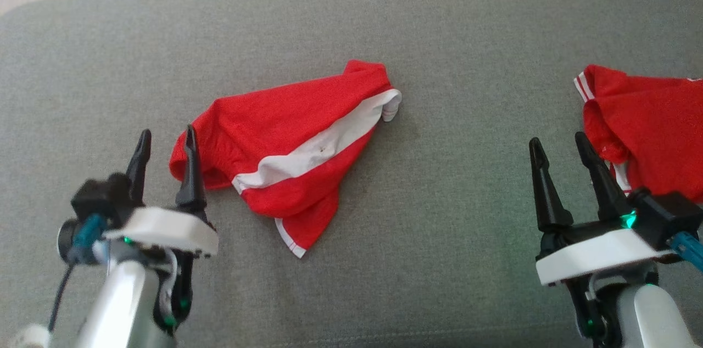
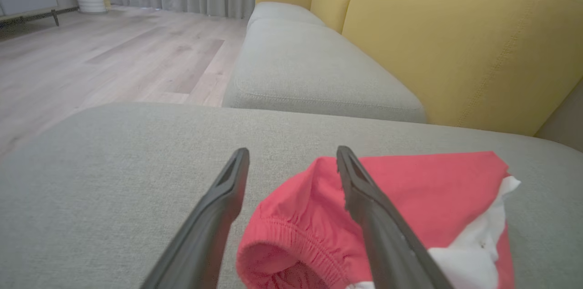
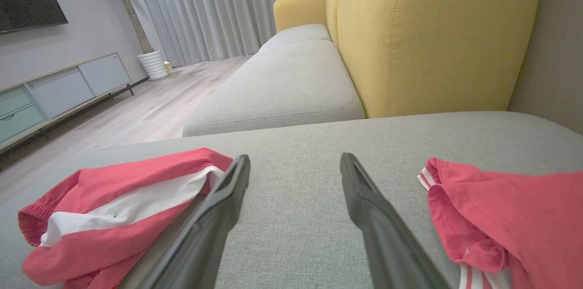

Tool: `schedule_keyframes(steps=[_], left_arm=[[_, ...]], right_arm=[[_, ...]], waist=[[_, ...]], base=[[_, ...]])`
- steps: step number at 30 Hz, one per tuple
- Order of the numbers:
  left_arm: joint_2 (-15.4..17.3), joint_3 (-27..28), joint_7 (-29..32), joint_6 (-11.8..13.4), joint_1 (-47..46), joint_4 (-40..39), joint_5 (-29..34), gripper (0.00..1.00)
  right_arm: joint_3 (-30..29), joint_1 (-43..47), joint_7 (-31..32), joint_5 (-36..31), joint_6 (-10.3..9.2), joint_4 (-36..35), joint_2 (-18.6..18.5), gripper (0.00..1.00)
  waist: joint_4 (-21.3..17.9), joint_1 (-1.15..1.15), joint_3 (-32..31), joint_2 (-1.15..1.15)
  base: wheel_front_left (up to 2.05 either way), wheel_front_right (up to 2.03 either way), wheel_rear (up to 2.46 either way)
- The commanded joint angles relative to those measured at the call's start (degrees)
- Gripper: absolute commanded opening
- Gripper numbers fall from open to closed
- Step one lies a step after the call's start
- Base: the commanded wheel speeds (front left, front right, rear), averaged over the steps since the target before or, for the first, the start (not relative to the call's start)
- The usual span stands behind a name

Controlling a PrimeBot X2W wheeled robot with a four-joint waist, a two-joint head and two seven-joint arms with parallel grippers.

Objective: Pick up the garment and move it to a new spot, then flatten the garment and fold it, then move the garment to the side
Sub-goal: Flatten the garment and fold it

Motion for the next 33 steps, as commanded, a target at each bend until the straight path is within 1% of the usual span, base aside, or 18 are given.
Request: schedule_keyframes(steps=[1,6,11,16,28,33], left_arm=[[1.6,2.18,-0.65,0.77,0.05,-3.27,0.91,1.0],[1.71,1.14,-0.34,2.81,6.3,-9.1,2.45,1.0],[2.04,0.41,1.07,3.92,9.92,-12.57,2.79,1.0],[2.31,0.02,1.94,4.46,10.98,-14.25,3.04,1.0],[2.92,-0.56,2.68,4.53,10.77,-15.12,2.91,1.0],[3.15,-1.12,3.26,3.75,9.66,-14.49,2.56,1.0]], right_arm=[[1.03,-0.64,0.15,-0.45,-0.05,-2.22,-0.18,1.0],[0.81,0.66,0.6,-1.08,-0.05,-2.16,-0.18,1.0],[0.78,1.92,0.87,-1.08,-0.05,-2.04,-0.18,1.0],[0.73,2.29,1.03,-0.99,-0.05,-2.08,-0.18,1.0],[0.54,2.21,1.27,-0.83,-0.05,-2.0,-0.18,1.0],[0.47,2.01,1.3,-0.64,-0.05,-2.16,-0.18,1.0]], waist=[[0.33,0.0,-0.74,0.0],[0.87,0.0,-2.32,0.0],[1.09,0.0,-3.27,0.0],[1.13,0.0,-3.42,0.0],[1.09,0.0,-3.43,0.0],[1.3,0.0,-2.83,0.0]], base=[[0.0,0.0,0.0],[0.0,0.0,0.0],[0.0,0.0,0.0],[0.0,0.0,0.0],[0.0,0.0,0.0],[0.0,0.0,0.0]])
